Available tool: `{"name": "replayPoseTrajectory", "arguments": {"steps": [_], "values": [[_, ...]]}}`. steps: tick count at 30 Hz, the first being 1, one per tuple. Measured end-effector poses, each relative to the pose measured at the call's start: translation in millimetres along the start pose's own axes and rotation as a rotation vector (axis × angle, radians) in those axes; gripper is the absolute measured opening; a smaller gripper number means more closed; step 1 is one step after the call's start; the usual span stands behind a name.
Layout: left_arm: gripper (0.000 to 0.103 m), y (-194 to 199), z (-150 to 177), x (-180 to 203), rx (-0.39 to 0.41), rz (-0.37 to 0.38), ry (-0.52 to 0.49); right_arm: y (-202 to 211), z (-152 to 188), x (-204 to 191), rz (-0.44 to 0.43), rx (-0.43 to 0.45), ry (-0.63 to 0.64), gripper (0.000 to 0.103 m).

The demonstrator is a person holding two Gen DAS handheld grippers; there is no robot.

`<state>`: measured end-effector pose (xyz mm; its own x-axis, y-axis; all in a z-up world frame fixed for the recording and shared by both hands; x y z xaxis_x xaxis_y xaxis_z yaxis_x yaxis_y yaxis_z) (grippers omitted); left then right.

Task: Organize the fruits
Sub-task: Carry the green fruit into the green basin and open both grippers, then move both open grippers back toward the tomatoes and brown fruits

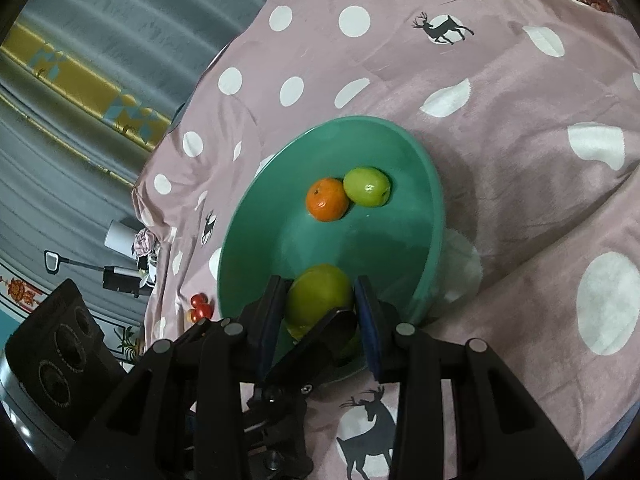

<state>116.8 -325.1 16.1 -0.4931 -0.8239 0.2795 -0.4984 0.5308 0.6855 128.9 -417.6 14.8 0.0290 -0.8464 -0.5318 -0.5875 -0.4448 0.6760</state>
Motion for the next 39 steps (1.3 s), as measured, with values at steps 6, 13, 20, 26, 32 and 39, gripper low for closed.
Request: {"name": "replayPoseTrajectory", "arguments": {"steps": [6, 13, 20, 26, 32, 39], "values": [[0.044, -5, -3, -7, -0.006, 0.001, 0.088, 2, 0, 4, -0.025, 0.010, -0.030, 0.035], [0.059, 3, -1, 2, -0.001, -0.051, 0.042, 12, 0, -2, -0.020, 0.033, -0.046, 0.055], [0.070, 37, 2, -7, 0.020, -0.073, 0.066, 39, 3, -17, -0.005, 0.100, -0.073, 0.103], [0.084, 73, 16, -37, 0.030, -0.049, 0.155, 35, 13, -39, -0.065, 0.063, -0.068, 0.103], [0.088, 115, 29, -70, 0.068, -0.186, 0.139, 15, 29, -74, -0.084, -0.003, -0.009, 0.103], [0.089, 142, 50, -106, 0.098, -0.284, 0.151, -6, 49, -118, -0.091, -0.055, 0.133, 0.103]]}}
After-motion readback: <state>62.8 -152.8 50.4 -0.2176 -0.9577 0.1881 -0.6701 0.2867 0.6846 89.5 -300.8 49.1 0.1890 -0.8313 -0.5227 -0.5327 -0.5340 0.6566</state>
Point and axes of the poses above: each gripper's, at about its wrist camera, not at the fingertips, and y roughly against the way its jaws point, x to its right, z to its underside, the point moved 4 cm from there along -y, roughly the way its jaws point, and after that the axes turned 9 degrees about y, right-handed, at the moved point
